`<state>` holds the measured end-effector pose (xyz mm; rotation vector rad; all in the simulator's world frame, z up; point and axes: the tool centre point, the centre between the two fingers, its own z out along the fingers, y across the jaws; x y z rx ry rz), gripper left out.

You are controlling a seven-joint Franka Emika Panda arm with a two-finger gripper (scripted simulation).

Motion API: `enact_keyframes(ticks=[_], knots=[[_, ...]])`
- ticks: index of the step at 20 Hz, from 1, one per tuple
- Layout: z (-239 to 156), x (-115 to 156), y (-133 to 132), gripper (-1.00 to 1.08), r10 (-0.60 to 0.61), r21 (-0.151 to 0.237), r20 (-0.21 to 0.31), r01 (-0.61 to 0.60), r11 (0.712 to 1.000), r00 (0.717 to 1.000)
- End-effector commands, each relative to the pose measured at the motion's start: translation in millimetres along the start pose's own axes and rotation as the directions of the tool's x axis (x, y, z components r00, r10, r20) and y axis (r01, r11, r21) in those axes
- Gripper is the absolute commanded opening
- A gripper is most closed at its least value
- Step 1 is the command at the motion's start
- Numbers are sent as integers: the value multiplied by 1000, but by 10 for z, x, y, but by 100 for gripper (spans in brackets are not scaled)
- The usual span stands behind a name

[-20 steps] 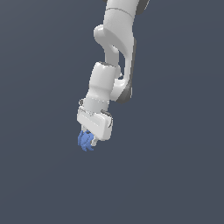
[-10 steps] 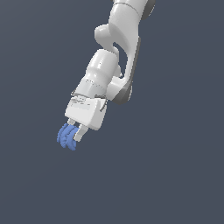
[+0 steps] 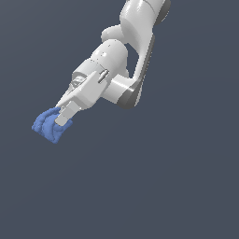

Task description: Pick up the object and move it to a goal position.

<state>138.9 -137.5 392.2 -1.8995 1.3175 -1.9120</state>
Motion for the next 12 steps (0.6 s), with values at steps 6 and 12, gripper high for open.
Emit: enact_keyframes(ticks=[6,12], knots=[[-123,364,-166,-100,39,54,-112,-33,998,993],[-156,443,-193,-100,48,66,-137,-40,997,989]])
